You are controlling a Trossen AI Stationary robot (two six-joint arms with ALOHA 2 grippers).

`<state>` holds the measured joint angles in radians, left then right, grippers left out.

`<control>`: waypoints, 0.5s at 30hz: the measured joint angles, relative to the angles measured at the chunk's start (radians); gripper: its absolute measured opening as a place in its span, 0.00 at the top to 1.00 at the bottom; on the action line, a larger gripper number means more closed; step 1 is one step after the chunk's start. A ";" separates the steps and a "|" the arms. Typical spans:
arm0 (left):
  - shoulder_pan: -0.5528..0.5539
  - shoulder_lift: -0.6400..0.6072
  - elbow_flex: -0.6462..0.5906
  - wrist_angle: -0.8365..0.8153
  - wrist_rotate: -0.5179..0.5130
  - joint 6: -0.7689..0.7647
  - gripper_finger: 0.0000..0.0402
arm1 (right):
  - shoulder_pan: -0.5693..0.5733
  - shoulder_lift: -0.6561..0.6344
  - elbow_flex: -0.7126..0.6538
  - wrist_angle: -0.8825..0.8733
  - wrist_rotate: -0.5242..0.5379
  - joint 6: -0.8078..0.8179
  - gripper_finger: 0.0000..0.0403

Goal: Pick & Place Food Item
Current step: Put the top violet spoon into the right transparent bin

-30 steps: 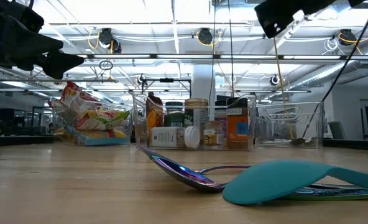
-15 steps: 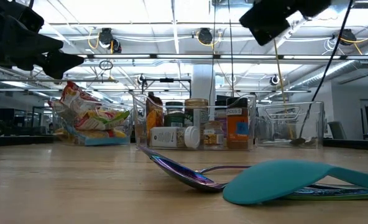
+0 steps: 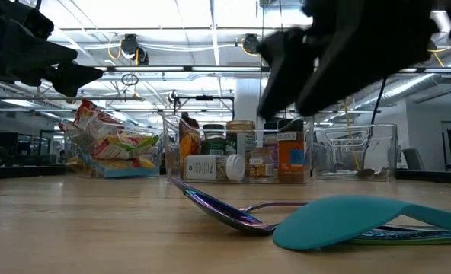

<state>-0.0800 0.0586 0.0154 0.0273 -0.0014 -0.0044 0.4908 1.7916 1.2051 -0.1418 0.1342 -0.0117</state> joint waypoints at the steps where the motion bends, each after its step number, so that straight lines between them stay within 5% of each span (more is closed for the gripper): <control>1: 0.000 0.000 0.000 0.000 0.000 0.000 0.19 | -0.004 0.022 0.001 0.013 -0.002 0.002 0.51; 15: 0.000 0.000 0.000 0.000 0.000 0.000 0.19 | -0.038 0.173 0.002 0.012 -0.055 0.027 0.54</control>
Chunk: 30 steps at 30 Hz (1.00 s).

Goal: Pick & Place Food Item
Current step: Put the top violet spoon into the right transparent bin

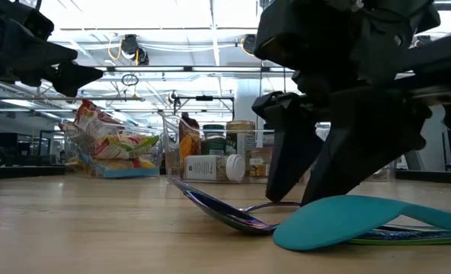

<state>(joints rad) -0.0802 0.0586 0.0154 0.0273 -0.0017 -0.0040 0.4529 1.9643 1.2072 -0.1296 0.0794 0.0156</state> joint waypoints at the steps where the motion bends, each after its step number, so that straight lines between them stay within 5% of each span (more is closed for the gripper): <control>1: 0.000 0.000 0.000 0.000 0.000 0.000 0.19 | -0.002 0.005 0.002 -0.005 -0.002 0.003 0.55; 17: 0.000 0.000 0.000 0.000 0.000 0.000 0.19 | -0.034 0.010 -0.049 -0.066 0.019 0.026 0.97; 30: 0.000 0.000 0.000 0.000 0.000 0.000 0.19 | -0.036 -0.037 -0.065 -0.054 0.024 0.045 0.99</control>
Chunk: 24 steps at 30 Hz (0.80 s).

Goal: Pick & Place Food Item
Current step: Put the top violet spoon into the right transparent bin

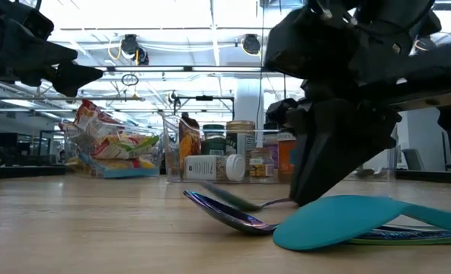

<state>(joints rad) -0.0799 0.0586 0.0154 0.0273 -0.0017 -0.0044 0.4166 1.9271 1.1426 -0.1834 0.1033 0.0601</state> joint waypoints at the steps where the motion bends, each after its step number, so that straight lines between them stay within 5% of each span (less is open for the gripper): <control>1: 0.000 0.000 0.000 0.000 0.000 0.000 0.19 | -0.001 -0.014 -0.002 -0.010 0.002 0.000 0.99; 24: 0.000 0.000 0.000 0.001 0.000 0.000 0.19 | 0.004 -0.429 -0.001 -0.122 0.001 0.085 1.00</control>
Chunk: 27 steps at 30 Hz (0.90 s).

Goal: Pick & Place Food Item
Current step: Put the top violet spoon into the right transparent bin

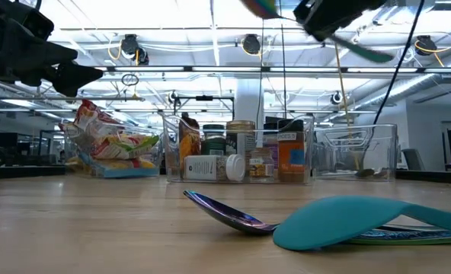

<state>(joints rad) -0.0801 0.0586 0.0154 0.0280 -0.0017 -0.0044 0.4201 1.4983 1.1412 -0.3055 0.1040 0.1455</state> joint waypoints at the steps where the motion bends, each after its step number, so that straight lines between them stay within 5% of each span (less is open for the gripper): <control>1: 0.000 0.000 0.000 0.000 0.000 0.000 0.19 | 0.002 -0.018 0.000 -0.021 0.000 0.002 1.00; 13: 0.000 0.000 0.000 0.001 0.000 0.000 0.19 | 0.007 -0.174 -0.014 -0.159 0.004 0.037 1.00; 27: 0.000 0.000 0.000 0.001 0.000 0.000 0.19 | 0.007 -0.390 -0.295 -0.054 0.077 0.144 1.00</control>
<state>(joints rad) -0.0803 0.0586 0.0151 0.0288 -0.0017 -0.0044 0.4274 1.1087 0.8464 -0.3599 0.1809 0.2891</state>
